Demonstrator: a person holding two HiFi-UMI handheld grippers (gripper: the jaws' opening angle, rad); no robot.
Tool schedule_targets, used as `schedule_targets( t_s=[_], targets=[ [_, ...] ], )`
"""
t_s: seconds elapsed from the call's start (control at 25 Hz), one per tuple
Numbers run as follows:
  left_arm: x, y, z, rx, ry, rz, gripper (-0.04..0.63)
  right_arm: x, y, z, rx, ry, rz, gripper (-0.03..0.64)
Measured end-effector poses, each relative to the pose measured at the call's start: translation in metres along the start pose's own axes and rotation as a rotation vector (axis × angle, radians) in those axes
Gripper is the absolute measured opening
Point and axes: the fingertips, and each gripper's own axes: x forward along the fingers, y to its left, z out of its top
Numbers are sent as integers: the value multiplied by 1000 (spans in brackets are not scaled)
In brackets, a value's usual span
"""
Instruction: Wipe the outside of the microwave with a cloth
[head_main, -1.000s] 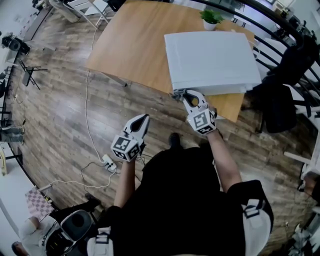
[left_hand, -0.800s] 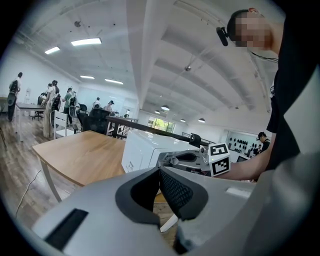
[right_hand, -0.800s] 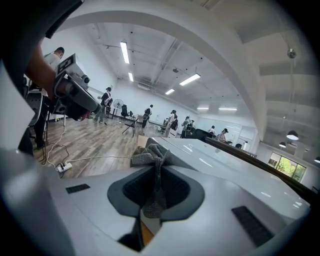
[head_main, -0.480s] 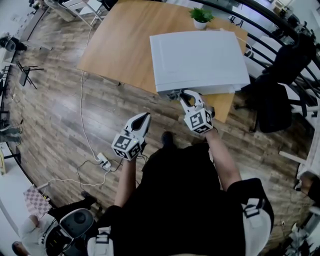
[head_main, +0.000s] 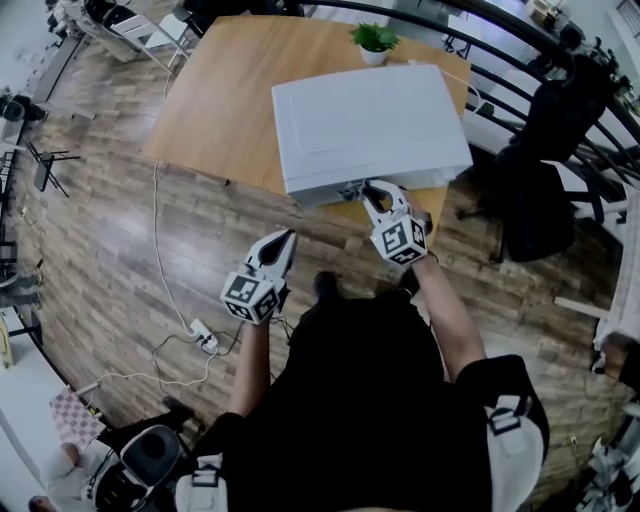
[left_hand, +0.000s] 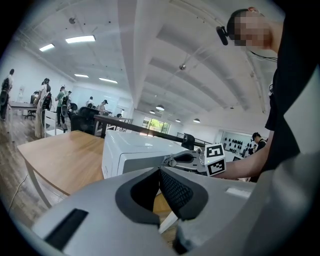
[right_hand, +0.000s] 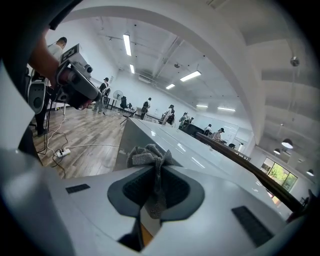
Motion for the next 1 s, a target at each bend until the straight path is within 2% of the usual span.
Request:
schedule_targets(
  t_s=[0.2,0.52,1.0],
  targets=[
    [16,-17,2,4,5,-28,3,-14,-21,-20,-26,25,-34,35],
    [37,-34,-1,16,27,-57,3,-52,-70,-63,16,80,-136,35],
    [65,-57,-4,59,43,-123,3,-92,-123,-100,49,134,-258,35]
  ],
)
